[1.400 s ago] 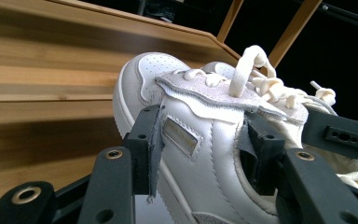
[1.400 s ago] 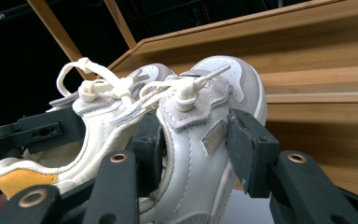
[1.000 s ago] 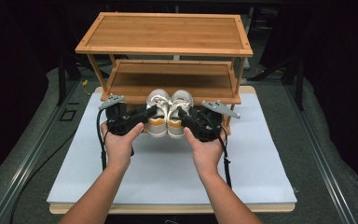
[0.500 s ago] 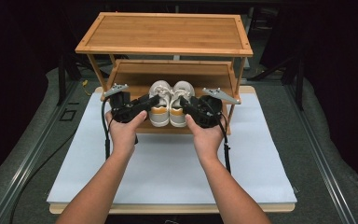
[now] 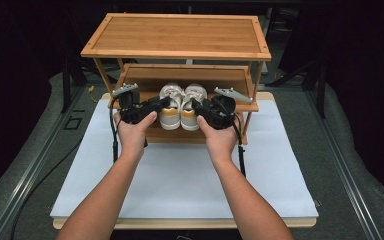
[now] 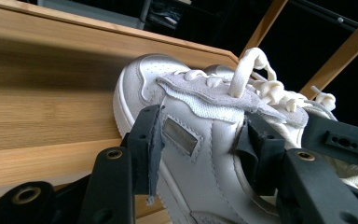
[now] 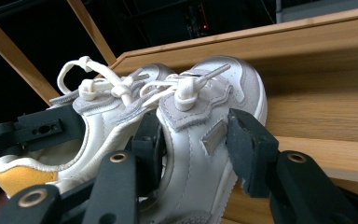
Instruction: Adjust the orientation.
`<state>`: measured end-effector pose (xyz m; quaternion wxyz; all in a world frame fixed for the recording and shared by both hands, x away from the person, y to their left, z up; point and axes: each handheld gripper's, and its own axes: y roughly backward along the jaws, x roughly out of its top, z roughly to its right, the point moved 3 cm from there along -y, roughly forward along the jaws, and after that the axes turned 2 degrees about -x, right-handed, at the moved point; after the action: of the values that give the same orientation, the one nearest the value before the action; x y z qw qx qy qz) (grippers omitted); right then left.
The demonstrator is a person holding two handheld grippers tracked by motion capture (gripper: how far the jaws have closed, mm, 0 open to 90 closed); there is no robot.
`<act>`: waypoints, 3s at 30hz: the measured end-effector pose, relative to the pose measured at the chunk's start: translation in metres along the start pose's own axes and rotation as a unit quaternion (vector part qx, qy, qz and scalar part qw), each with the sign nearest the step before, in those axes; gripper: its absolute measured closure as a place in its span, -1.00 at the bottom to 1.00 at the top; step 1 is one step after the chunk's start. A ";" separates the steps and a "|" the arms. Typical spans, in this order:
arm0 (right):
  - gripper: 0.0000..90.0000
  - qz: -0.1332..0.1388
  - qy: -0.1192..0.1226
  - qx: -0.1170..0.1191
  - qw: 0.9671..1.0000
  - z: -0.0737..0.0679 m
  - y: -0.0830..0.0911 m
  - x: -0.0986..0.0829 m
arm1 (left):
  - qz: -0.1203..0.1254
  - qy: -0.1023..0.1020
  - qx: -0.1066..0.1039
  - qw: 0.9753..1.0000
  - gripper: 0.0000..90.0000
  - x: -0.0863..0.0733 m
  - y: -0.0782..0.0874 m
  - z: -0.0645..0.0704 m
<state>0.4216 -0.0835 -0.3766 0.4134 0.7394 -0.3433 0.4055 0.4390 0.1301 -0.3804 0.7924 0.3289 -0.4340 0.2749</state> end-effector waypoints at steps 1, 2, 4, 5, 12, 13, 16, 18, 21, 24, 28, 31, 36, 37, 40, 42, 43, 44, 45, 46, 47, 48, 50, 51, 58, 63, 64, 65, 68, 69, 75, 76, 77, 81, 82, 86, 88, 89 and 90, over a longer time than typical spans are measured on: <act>0.27 -0.012 0.006 -0.006 1.000 0.000 0.000 0.001 | 0.000 0.002 -0.002 1.000 0.20 0.000 -0.001 -0.001; 0.27 0.003 0.002 -0.003 1.000 0.000 -0.003 0.001 | 0.001 0.006 -0.002 1.000 0.20 0.001 -0.002 -0.002; 0.27 -0.008 0.000 -0.005 1.000 0.001 -0.003 0.002 | 0.000 0.000 0.000 1.000 0.20 0.002 -0.003 -0.003; 0.27 -0.008 0.000 -0.005 1.000 0.001 -0.003 0.002 | 0.000 0.000 0.000 1.000 0.20 0.002 -0.003 -0.003; 0.27 -0.005 -0.009 -0.005 1.000 0.006 -0.009 0.005 | -0.008 -0.002 0.005 1.000 0.20 0.008 -0.010 -0.003; 0.27 0.000 -0.011 -0.002 1.000 0.006 -0.011 0.005 | -0.007 0.000 0.005 1.000 0.20 0.009 -0.011 -0.003; 0.27 -0.006 -0.014 -0.001 1.000 0.010 -0.014 0.008 | -0.011 0.000 0.006 1.000 0.20 0.011 -0.013 -0.005; 0.27 -0.013 -0.015 -0.003 1.000 0.010 -0.015 0.009 | -0.015 0.004 0.006 1.000 0.20 0.014 -0.016 -0.007; 0.26 -0.020 -0.016 0.006 1.000 0.011 -0.018 0.012 | -0.016 0.004 0.013 1.000 0.19 0.017 -0.020 -0.006; 0.26 -0.004 -0.021 0.001 1.000 0.012 -0.023 0.013 | -0.016 0.000 0.016 1.000 0.19 0.020 -0.023 -0.006; 0.26 -0.012 -0.027 -0.013 0.999 0.014 -0.027 0.017 | -0.013 0.014 0.011 1.000 0.17 0.022 -0.030 -0.011; 0.26 -0.014 -0.024 -0.015 0.999 0.016 -0.029 0.019 | -0.013 0.019 0.005 1.000 0.17 0.022 -0.032 -0.013; 0.23 -0.016 -0.022 -0.004 1.000 0.017 -0.030 0.021 | -0.019 0.021 0.001 1.000 0.13 0.023 -0.031 -0.014; 0.23 -0.018 -0.022 -0.007 1.000 0.017 -0.030 0.021 | -0.020 0.021 0.003 1.000 0.12 0.023 -0.031 -0.014; 0.20 -0.016 -0.030 -0.010 0.999 0.017 -0.031 0.021 | -0.012 0.021 -0.002 1.000 0.06 0.024 -0.030 -0.014; 0.13 -0.011 -0.028 -0.009 1.000 0.017 -0.030 0.022 | -0.006 0.021 -0.005 1.000 0.04 0.025 -0.028 -0.013; 0.13 -0.011 -0.028 -0.009 1.000 0.017 -0.030 0.022 | -0.006 0.021 -0.005 1.000 0.05 0.025 -0.028 -0.013; 0.08 -0.008 -0.030 -0.005 0.999 0.017 -0.030 0.022 | -0.007 0.020 -0.005 1.000 0.05 0.026 -0.027 -0.012; 0.09 -0.017 -0.029 -0.004 0.999 0.017 -0.027 0.023 | -0.007 0.019 -0.006 1.000 0.05 0.026 -0.027 -0.012; 0.12 -0.008 -0.024 -0.003 1.000 0.016 -0.028 0.023 | -0.005 0.022 -0.011 1.000 0.03 0.026 -0.026 -0.012; 0.13 -0.013 -0.019 -0.010 1.000 0.016 -0.027 0.023 | -0.004 0.023 -0.012 1.000 0.02 0.026 -0.026 -0.012; 0.13 -0.007 -0.017 -0.009 1.000 0.016 -0.027 0.024 | -0.002 0.022 -0.012 1.000 0.02 0.027 -0.024 -0.011; 0.13 -0.005 -0.019 -0.004 1.000 0.016 -0.026 0.024 | 0.001 0.020 -0.012 1.000 0.02 0.028 -0.024 -0.010; 0.13 -0.005 -0.019 -0.005 1.000 0.016 -0.025 0.025 | 0.005 0.017 -0.013 1.000 0.02 0.029 -0.022 -0.008; 0.12 0.002 -0.018 0.003 1.000 0.015 -0.021 0.028 | 0.003 0.007 -0.015 1.000 0.03 0.031 -0.019 -0.005; 0.14 -0.005 -0.018 0.004 1.000 0.015 -0.018 0.028 | 0.004 -0.001 -0.009 1.000 0.07 0.033 -0.014 -0.005; 0.15 -0.007 -0.014 -0.005 1.000 0.014 -0.016 0.029 | 0.006 -0.004 -0.006 1.000 0.09 0.034 -0.012 -0.005; 0.16 -0.001 -0.014 0.005 1.000 0.014 -0.016 0.029 | 0.007 -0.011 -0.002 1.000 0.09 0.034 -0.009 -0.005; 0.19 0.001 -0.007 0.005 1.000 0.012 -0.009 0.031 | 0.007 -0.013 -0.001 1.000 0.10 0.034 -0.003 -0.004; 0.19 0.007 -0.005 0.006 1.000 0.011 -0.006 0.032 | 0.009 -0.016 -0.001 1.000 0.10 0.034 0.000 -0.002; 0.22 0.014 0.032 0.001 0.999 0.002 0.011 0.029 | 0.022 -0.034 0.006 0.999 0.11 0.029 0.014 0.001; 0.23 0.014 0.038 -0.003 0.999 0.002 0.013 0.028 | 0.027 -0.034 0.006 0.999 0.12 0.028 0.018 0.001; 0.23 0.014 0.038 -0.003 0.999 0.002 0.013 0.028 | 0.027 -0.034 0.006 0.999 0.12 0.028 0.018 0.001; 0.33 0.013 0.057 -0.011 0.998 0.000 0.020 0.025 | 0.031 -0.034 -0.007 0.999 0.24 0.025 0.024 0.000; 0.33 0.013 0.057 -0.011 0.998 0.000 0.020 0.025 | 0.031 -0.034 -0.007 0.999 0.29 0.025 0.024 0.000; 0.54 0.014 0.055 -0.010 0.998 0.003 0.022 0.021 | 0.027 -0.029 -0.014 0.999 0.48 0.019 0.025 -0.003; 0.66 0.011 0.057 -0.015 0.998 0.006 0.022 0.016 | 0.017 -0.027 -0.013 0.999 0.64 0.013 0.024 -0.007; 0.66 0.011 0.057 -0.015 0.998 0.006 0.022 0.016 | 0.017 -0.027 -0.013 0.999 0.68 0.013 0.024 -0.007; 0.69 0.009 0.059 -0.018 0.998 0.008 0.022 0.014 | 0.015 -0.029 -0.013 0.999 0.68 0.011 0.023 -0.008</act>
<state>0.4114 -0.1028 -0.3598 0.4421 0.7038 -0.3322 0.4459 0.4318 0.1523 -0.3671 0.7796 0.3202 -0.4648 0.2714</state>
